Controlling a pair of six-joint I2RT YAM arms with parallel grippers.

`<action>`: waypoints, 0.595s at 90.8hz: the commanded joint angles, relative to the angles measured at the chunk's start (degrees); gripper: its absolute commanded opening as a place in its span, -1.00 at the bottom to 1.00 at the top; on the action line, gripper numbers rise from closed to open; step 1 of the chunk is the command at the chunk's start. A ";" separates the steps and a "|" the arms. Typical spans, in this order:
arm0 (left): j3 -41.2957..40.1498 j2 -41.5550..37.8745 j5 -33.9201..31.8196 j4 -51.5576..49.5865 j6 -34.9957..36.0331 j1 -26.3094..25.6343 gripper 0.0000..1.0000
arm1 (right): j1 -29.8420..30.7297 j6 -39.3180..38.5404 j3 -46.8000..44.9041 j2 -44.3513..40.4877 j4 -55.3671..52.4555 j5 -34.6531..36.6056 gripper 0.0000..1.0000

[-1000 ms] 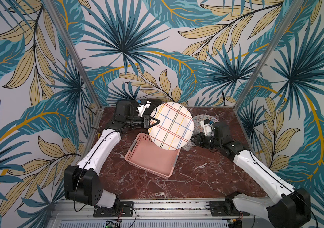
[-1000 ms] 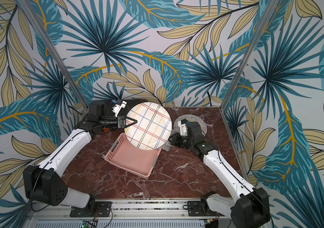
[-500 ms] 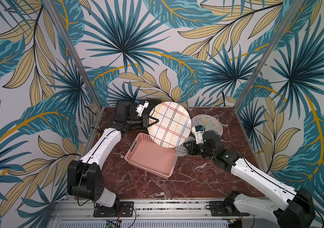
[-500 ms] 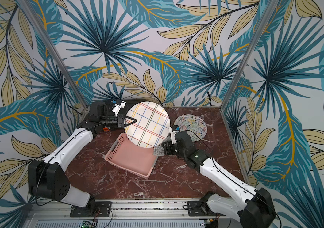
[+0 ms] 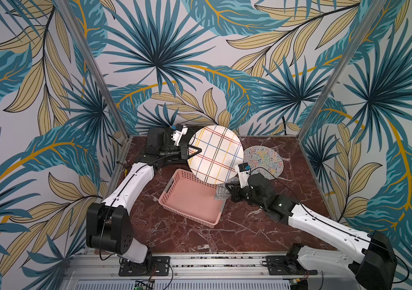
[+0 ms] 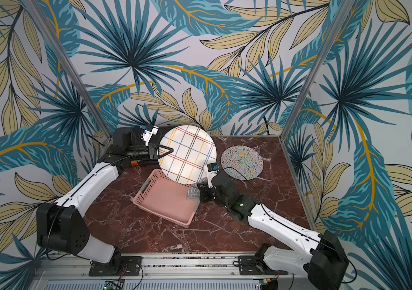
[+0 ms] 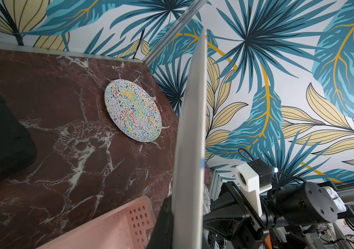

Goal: Wipe the wet plate dry
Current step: Wipe the plate with towel.

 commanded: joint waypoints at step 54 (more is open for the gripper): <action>-1.44 0.11 5.08 1.47 -2.00 -0.88 -1.00 | 12.57 -5.22 4.59 12.67 22.34 18.12 -1.00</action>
